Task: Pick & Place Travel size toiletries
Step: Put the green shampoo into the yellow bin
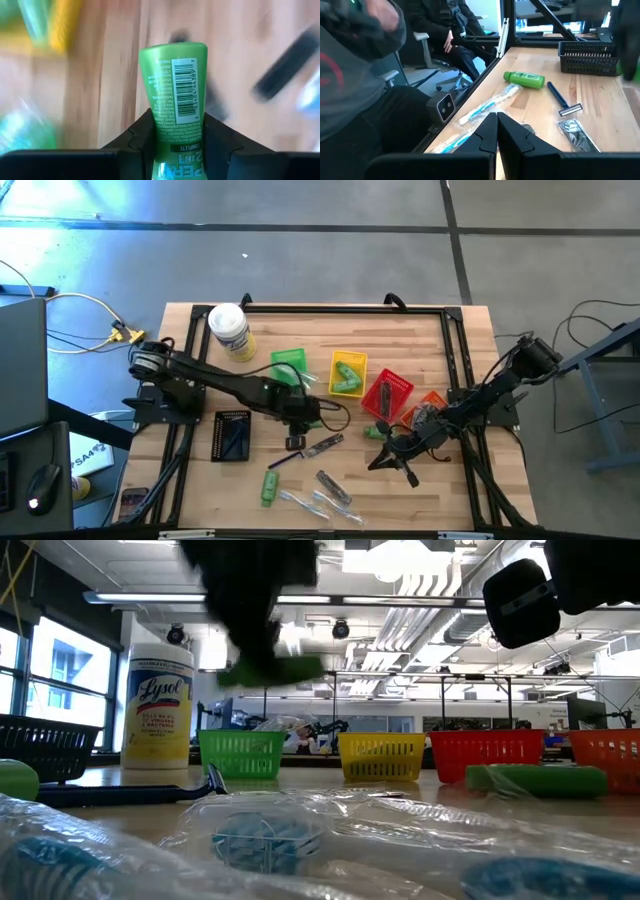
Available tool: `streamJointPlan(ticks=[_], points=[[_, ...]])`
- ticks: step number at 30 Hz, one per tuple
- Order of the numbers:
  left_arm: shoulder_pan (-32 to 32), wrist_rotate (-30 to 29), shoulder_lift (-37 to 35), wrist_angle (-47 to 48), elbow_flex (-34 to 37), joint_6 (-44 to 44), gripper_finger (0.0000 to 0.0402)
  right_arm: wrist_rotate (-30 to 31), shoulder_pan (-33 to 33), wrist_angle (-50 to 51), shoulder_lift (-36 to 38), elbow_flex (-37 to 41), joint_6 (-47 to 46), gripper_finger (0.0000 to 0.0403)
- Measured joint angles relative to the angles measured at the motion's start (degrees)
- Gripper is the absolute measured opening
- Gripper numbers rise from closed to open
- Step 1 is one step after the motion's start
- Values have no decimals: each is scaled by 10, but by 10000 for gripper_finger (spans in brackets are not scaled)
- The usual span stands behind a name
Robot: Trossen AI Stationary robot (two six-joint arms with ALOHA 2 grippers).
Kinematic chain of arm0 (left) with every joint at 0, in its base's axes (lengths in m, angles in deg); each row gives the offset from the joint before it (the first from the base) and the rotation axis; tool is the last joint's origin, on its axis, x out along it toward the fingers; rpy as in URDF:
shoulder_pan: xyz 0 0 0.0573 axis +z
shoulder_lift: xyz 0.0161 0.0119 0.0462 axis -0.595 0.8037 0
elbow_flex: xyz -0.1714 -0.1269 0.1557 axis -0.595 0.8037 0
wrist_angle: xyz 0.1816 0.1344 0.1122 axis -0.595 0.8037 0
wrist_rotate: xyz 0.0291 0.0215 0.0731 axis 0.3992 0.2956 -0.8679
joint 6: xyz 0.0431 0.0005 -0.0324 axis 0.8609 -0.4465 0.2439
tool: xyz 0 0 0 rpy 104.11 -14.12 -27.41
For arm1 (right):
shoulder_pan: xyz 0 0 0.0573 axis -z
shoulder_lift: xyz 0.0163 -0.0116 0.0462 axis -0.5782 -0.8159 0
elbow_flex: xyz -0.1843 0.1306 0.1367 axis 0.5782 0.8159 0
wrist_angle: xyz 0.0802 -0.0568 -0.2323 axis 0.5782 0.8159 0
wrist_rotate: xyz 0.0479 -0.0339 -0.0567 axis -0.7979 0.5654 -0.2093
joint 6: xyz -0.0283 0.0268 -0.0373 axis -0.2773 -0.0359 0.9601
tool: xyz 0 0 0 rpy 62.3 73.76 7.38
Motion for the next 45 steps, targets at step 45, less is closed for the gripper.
streamJointPlan(ticks=[45], points=[[197,34,251,12,-269,950,101,-5,0,22,0,0,10,3]])
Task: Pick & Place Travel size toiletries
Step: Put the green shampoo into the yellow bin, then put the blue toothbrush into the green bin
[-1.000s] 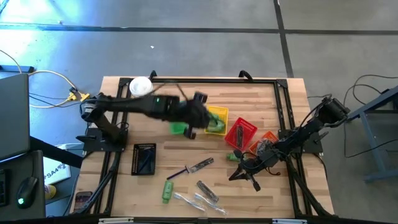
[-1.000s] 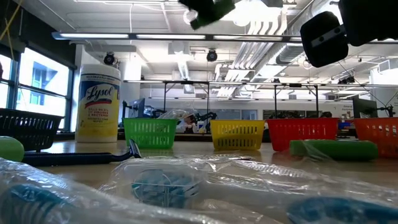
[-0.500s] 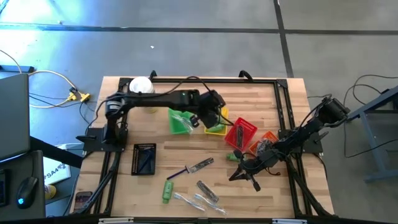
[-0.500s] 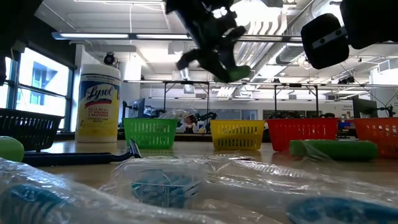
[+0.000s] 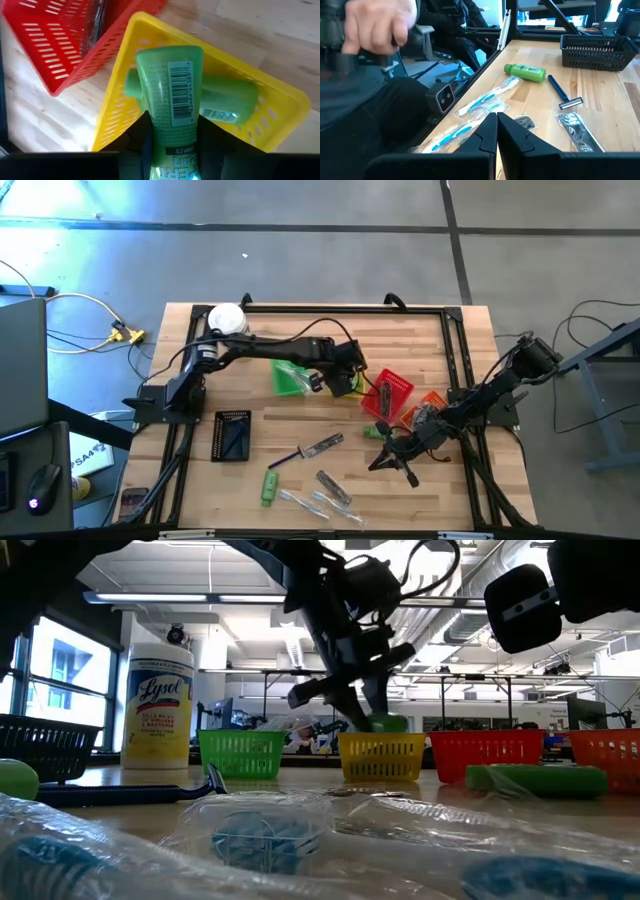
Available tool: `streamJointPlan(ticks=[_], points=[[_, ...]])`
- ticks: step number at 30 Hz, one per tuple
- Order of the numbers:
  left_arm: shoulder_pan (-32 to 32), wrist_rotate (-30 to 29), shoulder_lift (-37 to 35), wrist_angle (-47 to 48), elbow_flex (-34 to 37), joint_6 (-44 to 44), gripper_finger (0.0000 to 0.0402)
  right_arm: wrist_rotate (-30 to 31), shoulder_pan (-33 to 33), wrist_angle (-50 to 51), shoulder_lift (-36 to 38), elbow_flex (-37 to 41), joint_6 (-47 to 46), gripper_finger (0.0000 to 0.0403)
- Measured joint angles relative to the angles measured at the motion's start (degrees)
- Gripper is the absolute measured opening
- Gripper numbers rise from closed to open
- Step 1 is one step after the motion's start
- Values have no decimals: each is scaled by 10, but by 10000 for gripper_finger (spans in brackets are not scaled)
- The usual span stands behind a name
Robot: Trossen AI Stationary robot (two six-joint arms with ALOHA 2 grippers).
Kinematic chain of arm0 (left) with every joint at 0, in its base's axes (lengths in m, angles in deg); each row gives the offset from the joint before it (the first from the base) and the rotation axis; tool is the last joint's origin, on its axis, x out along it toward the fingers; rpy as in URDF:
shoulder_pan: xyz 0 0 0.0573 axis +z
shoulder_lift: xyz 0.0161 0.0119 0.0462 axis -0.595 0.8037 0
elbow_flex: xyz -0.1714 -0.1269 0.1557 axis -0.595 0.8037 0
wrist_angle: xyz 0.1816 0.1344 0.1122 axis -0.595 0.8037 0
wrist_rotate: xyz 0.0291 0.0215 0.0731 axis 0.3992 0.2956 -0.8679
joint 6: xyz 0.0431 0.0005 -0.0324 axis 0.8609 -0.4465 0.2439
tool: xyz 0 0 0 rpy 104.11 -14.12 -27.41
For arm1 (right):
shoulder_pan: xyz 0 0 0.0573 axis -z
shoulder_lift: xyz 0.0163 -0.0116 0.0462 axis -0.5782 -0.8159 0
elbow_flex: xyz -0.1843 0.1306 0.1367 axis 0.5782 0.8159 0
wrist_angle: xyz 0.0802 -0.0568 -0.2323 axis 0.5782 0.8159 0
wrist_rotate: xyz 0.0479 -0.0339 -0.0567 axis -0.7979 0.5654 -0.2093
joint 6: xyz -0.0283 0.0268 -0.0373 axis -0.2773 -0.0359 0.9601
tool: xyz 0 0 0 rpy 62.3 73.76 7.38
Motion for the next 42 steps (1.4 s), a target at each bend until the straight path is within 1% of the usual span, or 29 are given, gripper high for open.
streamJointPlan(ticks=[4,8,12,19,25,29,34,37,39,42], points=[[5,12,13,-5,0,4,102,-8,0,2,0,0,0,3],[11,11,21,-9,-1,-4,115,-12,0,4,0,0,2,3],[11,7,22,-27,-1,-40,143,-12,0,4,0,0,4,3],[11,5,5,-31,0,-56,190,-11,0,4,0,0,4,3],[11,-7,5,-29,0,-72,203,-11,0,5,0,0,4,3],[6,-43,0,-22,0,-72,204,-10,0,5,0,0,4,3],[-10,-75,-61,47,0,-66,205,-10,0,5,0,0,4,3],[-30,-108,-109,101,-1,-89,205,-10,0,8,0,-1,4,3],[-48,-127,-153,139,0,-113,205,-10,0,8,0,-1,4,3],[-85,-170,-230,197,-1,-141,198,-10,0,6,0,-1,4,3]])
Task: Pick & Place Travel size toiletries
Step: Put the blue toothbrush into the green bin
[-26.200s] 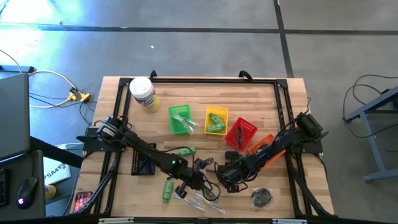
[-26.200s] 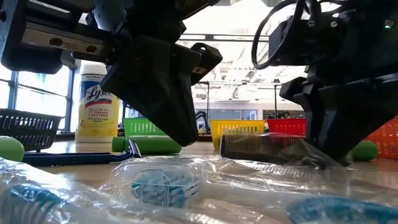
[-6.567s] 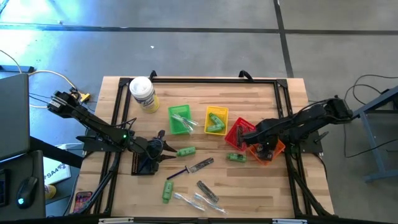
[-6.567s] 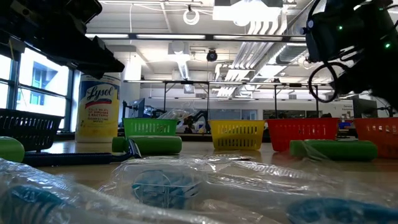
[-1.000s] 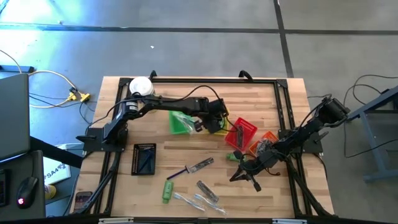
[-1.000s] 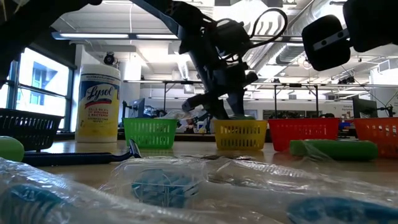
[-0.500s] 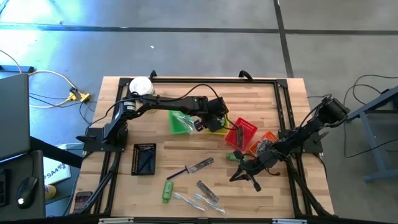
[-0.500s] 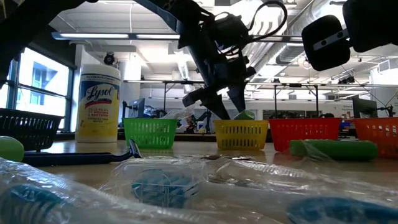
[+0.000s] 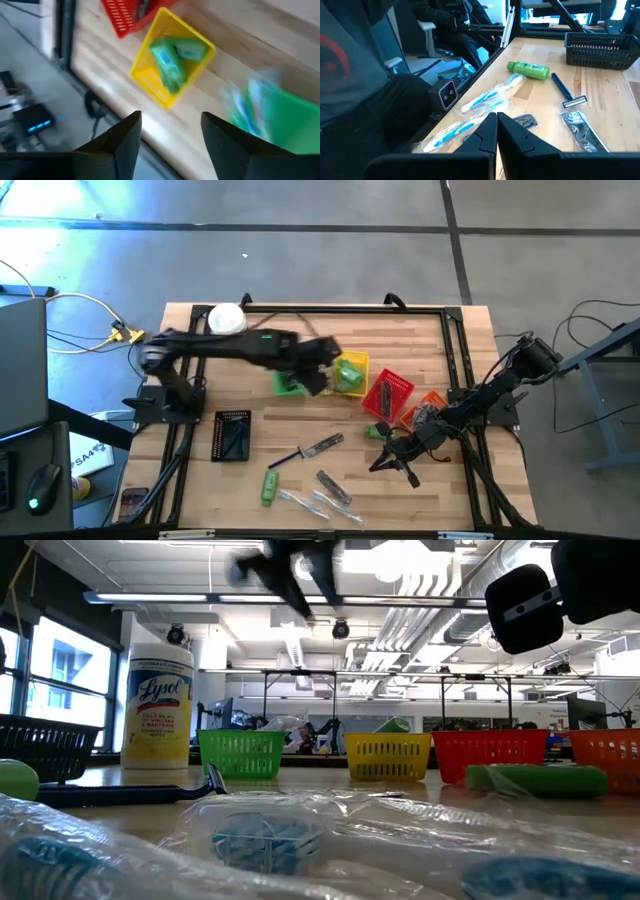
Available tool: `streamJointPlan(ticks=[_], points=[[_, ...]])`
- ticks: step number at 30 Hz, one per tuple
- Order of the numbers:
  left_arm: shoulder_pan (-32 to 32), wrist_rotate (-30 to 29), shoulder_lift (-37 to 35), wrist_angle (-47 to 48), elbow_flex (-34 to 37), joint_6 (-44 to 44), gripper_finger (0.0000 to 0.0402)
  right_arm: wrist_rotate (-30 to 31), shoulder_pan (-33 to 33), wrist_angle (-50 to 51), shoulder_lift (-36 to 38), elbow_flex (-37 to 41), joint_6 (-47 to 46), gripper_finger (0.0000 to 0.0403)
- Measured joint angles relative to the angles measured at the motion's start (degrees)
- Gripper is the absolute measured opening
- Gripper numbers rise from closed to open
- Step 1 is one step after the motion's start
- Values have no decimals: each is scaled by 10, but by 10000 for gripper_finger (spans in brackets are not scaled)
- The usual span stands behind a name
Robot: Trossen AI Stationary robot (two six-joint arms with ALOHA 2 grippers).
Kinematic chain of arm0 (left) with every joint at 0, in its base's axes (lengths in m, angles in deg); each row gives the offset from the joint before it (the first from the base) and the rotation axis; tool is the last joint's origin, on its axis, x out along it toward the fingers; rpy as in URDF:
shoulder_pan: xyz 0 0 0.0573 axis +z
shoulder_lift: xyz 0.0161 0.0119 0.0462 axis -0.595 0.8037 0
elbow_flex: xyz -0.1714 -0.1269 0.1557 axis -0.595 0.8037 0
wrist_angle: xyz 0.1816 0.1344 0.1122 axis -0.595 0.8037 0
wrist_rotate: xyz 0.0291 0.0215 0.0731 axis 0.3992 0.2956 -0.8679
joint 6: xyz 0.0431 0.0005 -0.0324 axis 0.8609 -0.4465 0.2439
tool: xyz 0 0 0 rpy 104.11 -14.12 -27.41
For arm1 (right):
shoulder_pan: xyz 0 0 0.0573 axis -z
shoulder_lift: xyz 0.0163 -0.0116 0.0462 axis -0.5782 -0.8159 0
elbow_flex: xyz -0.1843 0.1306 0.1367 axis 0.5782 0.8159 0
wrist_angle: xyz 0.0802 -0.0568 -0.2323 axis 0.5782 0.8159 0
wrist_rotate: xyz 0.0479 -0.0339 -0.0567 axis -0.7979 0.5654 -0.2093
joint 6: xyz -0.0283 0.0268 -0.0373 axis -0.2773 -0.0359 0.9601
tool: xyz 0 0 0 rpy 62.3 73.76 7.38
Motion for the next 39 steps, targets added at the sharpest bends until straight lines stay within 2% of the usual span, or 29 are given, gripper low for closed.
streamJointPlan(ticks=[3,6,12,14,18,22,24,27,28,33,39], points=[[-49,-28,-76,59,0,-47,175,2,0,-3,0,0,0,3],[-96,-35,-146,105,0,-160,146,13,0,-9,0,0,3,3],[-165,70,-261,174,0,-480,88,17,0,-16,0,0,4,3],[-187,74,-285,189,0,-575,65,17,0,-16,0,0,4,3],[-259,-66,-311,214,31,-756,10,23,0,-19,0,0,4,3],[-328,-145,-320,180,111,-882,8,33,0,-20,0,0,4,3],[-359,-161,-319,128,163,-897,3,33,0,-20,0,0,4,3],[-409,-240,-320,-5,253,-885,2,33,0,-20,0,0,3,3],[-419,-249,-323,-39,281,-877,1,33,0,-20,0,0,3,3],[-425,-256,-339,-151,405,-881,1,33,0,-25,0,0,0,3],[-426,-201,-373,-407,568,-838,0,33,0,-36,0,0,0,3]])
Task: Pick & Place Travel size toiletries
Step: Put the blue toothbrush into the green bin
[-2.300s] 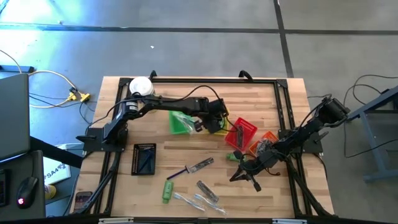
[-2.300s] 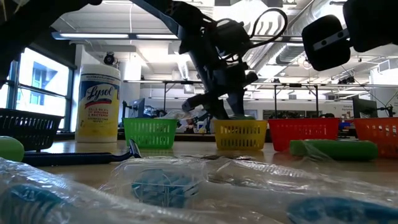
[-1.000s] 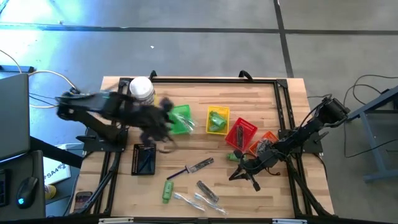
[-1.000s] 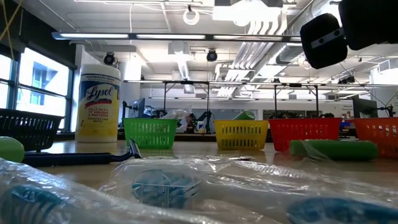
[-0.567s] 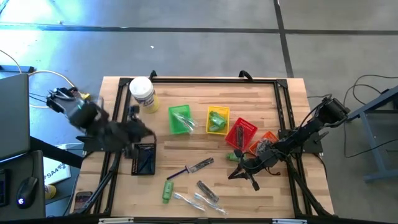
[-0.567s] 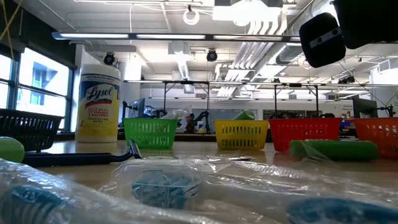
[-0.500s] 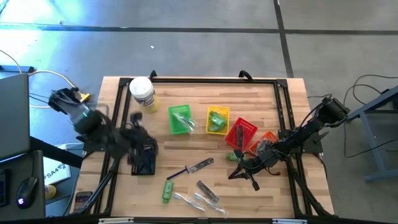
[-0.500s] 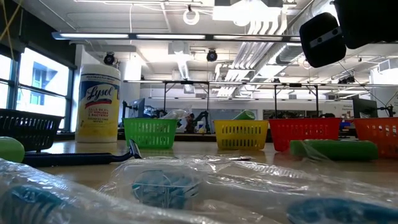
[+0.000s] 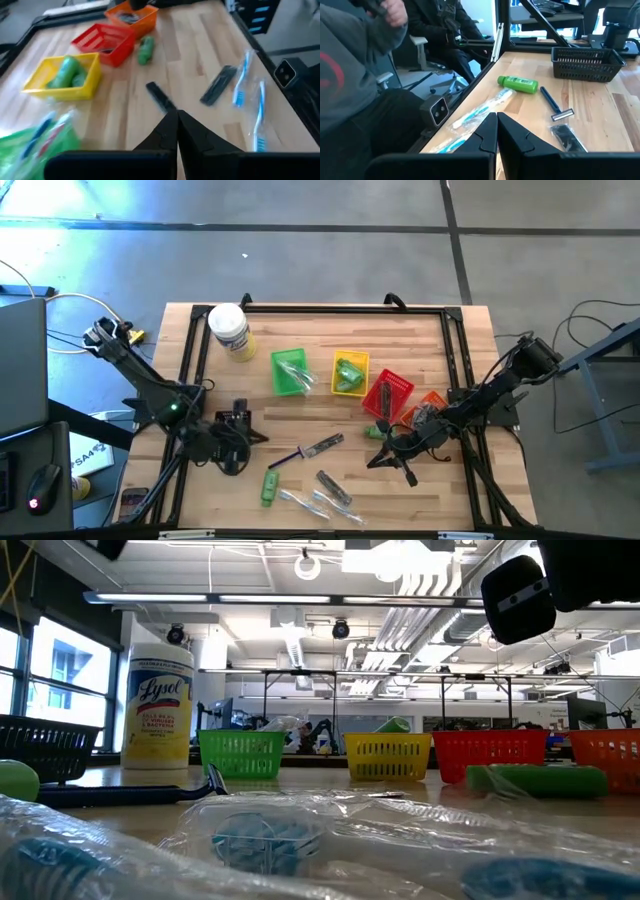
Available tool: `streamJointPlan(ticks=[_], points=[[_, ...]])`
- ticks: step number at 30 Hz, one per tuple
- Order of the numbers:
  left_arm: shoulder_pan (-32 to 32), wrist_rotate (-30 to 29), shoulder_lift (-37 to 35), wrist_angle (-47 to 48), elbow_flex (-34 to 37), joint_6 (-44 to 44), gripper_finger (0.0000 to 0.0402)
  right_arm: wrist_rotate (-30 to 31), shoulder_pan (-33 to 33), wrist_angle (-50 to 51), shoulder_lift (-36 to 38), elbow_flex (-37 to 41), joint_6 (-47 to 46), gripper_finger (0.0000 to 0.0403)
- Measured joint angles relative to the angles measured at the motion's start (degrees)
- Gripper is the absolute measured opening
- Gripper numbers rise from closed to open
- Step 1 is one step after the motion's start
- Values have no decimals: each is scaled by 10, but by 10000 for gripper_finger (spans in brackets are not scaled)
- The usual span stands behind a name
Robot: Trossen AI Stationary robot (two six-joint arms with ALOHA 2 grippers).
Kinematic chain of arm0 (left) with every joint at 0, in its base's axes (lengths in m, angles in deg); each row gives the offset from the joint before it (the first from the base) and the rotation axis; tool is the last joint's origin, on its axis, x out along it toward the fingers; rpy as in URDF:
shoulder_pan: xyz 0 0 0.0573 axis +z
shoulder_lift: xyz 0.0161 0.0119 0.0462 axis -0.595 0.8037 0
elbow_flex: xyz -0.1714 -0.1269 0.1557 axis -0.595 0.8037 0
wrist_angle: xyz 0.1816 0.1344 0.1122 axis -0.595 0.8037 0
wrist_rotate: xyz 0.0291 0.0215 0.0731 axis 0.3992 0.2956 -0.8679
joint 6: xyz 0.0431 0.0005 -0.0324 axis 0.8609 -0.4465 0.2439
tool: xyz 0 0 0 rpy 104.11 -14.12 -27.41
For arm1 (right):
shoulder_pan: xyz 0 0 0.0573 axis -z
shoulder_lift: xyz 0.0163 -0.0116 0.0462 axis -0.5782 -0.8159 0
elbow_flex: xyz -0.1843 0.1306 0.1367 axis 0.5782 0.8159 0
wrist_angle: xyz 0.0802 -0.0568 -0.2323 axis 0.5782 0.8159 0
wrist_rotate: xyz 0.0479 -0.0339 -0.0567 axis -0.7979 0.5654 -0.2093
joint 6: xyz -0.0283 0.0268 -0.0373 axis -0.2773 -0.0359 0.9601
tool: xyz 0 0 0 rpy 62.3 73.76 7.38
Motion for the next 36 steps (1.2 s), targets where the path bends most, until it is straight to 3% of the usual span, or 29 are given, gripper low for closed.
streamJointPlan(ticks=[5,20,23,26,30,36], points=[[1,25,0,-184,93,37,0,19,0,-1,0,0,0,3],[22,-7,5,-360,190,56,0,45,0,7,0,-2,-44,3],[46,-8,5,-360,197,42,0,44,-2,71,0,-39,-68,3],[69,-6,5,-360,203,44,0,45,-11,218,-3,-107,-94,3],[88,50,5,-390,220,90,0,32,-23,387,-38,-204,-148,3],[91,83,5,-462,247,113,0,-21,-52,468,-119,-308,-256,3]])
